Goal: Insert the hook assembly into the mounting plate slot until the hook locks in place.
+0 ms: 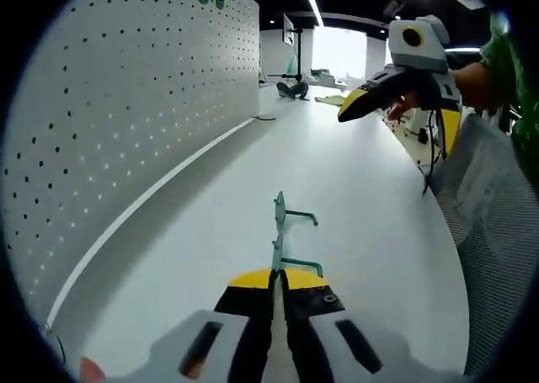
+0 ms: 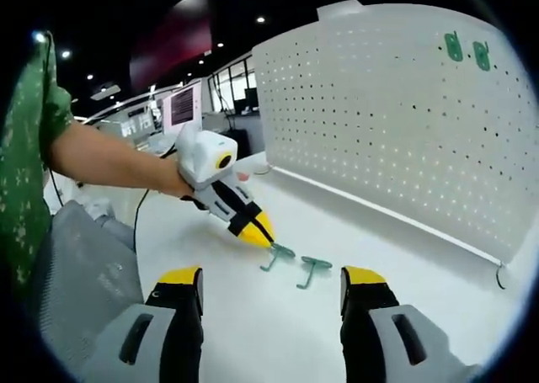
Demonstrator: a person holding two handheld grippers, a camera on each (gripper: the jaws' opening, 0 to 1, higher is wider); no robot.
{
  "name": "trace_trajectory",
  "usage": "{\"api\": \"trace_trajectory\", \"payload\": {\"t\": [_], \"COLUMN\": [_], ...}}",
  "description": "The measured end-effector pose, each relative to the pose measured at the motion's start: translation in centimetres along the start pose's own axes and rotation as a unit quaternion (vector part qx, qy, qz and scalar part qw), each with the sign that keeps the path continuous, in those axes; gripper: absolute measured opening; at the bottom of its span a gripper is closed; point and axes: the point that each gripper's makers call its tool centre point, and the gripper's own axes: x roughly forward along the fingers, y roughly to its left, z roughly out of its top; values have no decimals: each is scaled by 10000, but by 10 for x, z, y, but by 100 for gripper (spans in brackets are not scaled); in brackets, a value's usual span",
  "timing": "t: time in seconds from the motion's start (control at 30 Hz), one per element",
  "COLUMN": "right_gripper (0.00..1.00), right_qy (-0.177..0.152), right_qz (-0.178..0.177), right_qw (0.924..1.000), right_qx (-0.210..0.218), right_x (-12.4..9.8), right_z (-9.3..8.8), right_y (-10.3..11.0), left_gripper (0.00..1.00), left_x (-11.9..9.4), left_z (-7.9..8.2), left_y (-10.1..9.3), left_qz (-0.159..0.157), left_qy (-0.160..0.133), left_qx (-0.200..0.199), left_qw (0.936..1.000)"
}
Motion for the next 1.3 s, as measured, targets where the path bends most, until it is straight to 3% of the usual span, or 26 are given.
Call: {"api": "trace_trajectory", "payload": {"t": [0.13, 0.7, 0.93, 1.07, 1.3], "right_gripper": [66, 66, 66, 66, 66], "right_qy": [17, 32, 21, 24, 35], "right_qz": [-8, -33, -29, -18, 0], "right_qw": [10000, 10000, 10000, 10000, 9999], "right_qx": [-1, -8, -40, -74, -127], "right_x": [0, 0, 0, 0, 1], "right_z": [0, 0, 2, 3, 5], "right_y": [0, -2, -2, -1, 1], "left_gripper": [8, 2, 2, 2, 1], "left_x": [1, 3, -2, -6, -10], "left_z": [1, -1, -3, -1, 0], "left_y": [0, 2, 2, 2, -2], "left_qz": [9, 48, 4, -43, -119], "left_qy": [-25, 6, 49, -11, 3], "left_qx": [13, 7, -160, -449, -508], "left_qw": [10000, 10000, 9999, 9990, 9986]}}
